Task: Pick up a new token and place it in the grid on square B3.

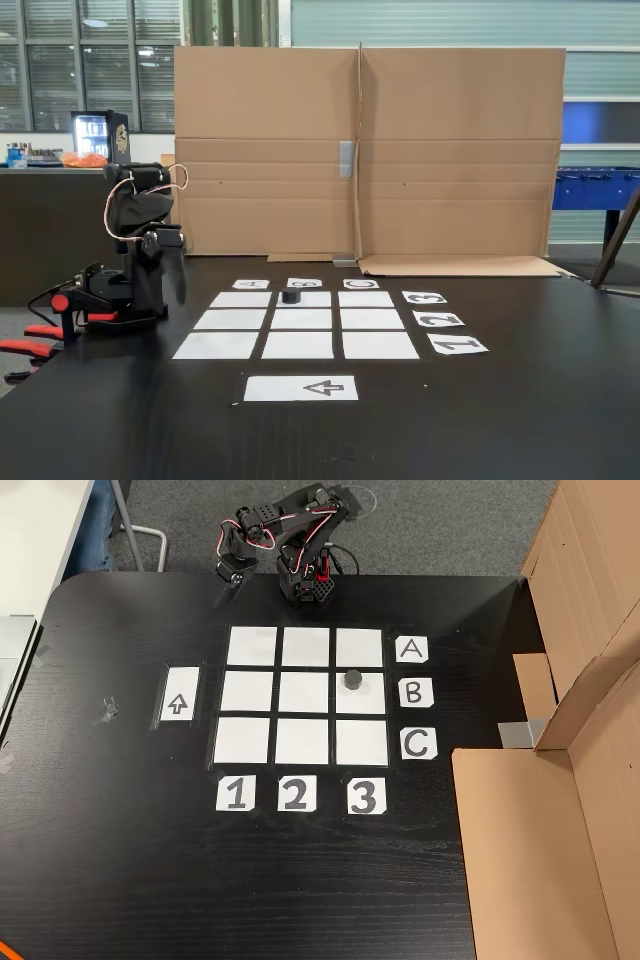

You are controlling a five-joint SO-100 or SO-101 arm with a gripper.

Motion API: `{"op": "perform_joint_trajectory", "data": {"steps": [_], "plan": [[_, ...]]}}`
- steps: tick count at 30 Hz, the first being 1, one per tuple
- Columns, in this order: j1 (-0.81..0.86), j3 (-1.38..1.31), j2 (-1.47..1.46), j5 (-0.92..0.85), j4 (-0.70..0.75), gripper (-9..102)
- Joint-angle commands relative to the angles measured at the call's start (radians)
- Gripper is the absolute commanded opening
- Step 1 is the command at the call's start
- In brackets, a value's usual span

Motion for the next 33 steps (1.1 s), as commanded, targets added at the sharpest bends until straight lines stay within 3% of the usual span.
{"op": "perform_joint_trajectory", "data": {"steps": [1, 7, 12, 33], "plan": [[0.002, 0.055, 0.081, -0.012, -0.017, 0], [-0.011, 0.241, 0.402, -0.008, 0.008, -1], [-0.015, 0.337, 0.759, 0.011, 0.155, -1], [0.009, 0.396, 0.839, 0.009, 0.160, -1]]}}
